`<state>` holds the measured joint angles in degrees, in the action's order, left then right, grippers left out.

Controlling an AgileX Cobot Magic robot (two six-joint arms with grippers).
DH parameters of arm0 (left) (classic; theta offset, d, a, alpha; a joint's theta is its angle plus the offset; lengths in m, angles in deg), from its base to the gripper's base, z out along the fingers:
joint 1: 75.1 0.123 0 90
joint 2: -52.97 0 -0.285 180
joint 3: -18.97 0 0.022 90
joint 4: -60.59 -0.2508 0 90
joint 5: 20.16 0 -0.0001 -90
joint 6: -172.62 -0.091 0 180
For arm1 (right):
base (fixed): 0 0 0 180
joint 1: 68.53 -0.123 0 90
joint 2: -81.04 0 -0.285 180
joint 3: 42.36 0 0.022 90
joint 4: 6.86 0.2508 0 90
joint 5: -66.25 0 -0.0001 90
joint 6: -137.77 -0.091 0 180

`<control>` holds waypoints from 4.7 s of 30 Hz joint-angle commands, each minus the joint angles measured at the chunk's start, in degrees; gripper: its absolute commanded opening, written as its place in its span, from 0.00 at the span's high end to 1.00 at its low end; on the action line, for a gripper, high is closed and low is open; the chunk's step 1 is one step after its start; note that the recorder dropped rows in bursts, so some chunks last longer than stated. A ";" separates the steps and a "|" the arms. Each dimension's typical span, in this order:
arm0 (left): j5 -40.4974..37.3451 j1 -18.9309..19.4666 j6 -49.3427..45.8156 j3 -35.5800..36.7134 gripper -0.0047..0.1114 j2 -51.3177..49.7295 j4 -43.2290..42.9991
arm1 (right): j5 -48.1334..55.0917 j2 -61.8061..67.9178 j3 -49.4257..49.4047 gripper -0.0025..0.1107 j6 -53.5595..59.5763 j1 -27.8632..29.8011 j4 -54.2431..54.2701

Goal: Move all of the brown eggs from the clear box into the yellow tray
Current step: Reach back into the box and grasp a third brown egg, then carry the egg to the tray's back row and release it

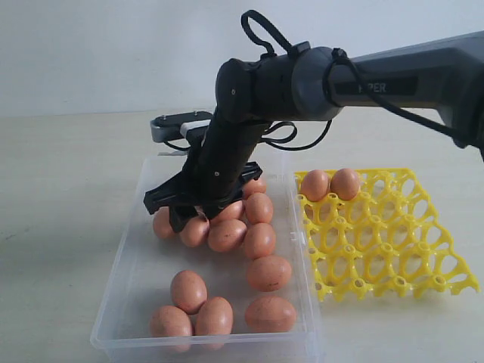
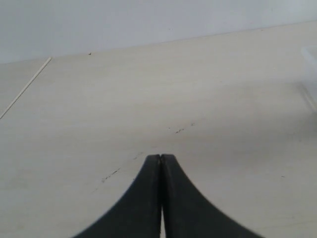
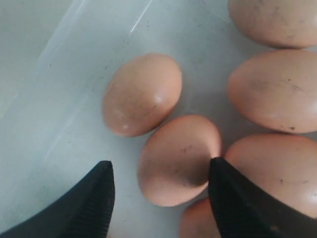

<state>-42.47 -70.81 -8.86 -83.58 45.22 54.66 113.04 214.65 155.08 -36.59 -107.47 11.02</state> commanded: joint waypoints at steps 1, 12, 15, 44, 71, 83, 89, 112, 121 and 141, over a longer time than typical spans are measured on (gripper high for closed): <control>0.51 -0.29 0.19 -0.23 0.96 -0.04 0.03 | -0.38 1.25 0.65 0.50 0.40 -0.09 0.58; 0.51 -0.29 0.19 -0.23 0.96 -0.04 0.03 | -1.38 4.94 3.39 0.50 0.40 -0.09 1.08; 0.51 -0.29 0.19 -0.23 0.96 -0.04 0.03 | -1.66 5.58 4.17 0.50 0.40 -0.09 1.08; 0.51 -0.29 0.23 -0.23 0.96 -0.04 0.03 | -1.03 0.53 2.67 0.98 5.41 -0.09 -4.60; 0.51 -0.29 0.23 -0.23 0.96 -0.04 0.03 | -53.03 -42.97 -54.58 0.98 -6.00 21.68 -12.54; 0.51 -0.29 0.23 -0.23 0.96 -0.04 0.03 | -56.00 -33.04 -53.44 0.98 -8.71 26.99 -15.45; 0.51 -0.29 0.23 -0.23 0.96 -0.04 0.03 | -56.16 -28.86 -50.49 0.98 -8.71 27.11 -16.56; 0.51 -0.29 0.23 -0.23 0.96 -0.04 0.03 | -56.28 -22.71 -46.90 0.98 -8.37 29.01 -16.93; 0.51 -0.29 0.23 -0.23 0.96 -0.04 0.03 | -56.73 -21.92 -46.71 0.77 -7.22 29.01 -16.93; 0.51 -0.29 0.23 -0.23 0.96 -0.04 0.03 | -56.21 -24.57 -46.71 0.44 -7.40 28.91 -16.80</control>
<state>-42.47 -70.81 -8.86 -83.58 45.22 54.66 57.44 192.39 107.78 -44.15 -78.73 -5.27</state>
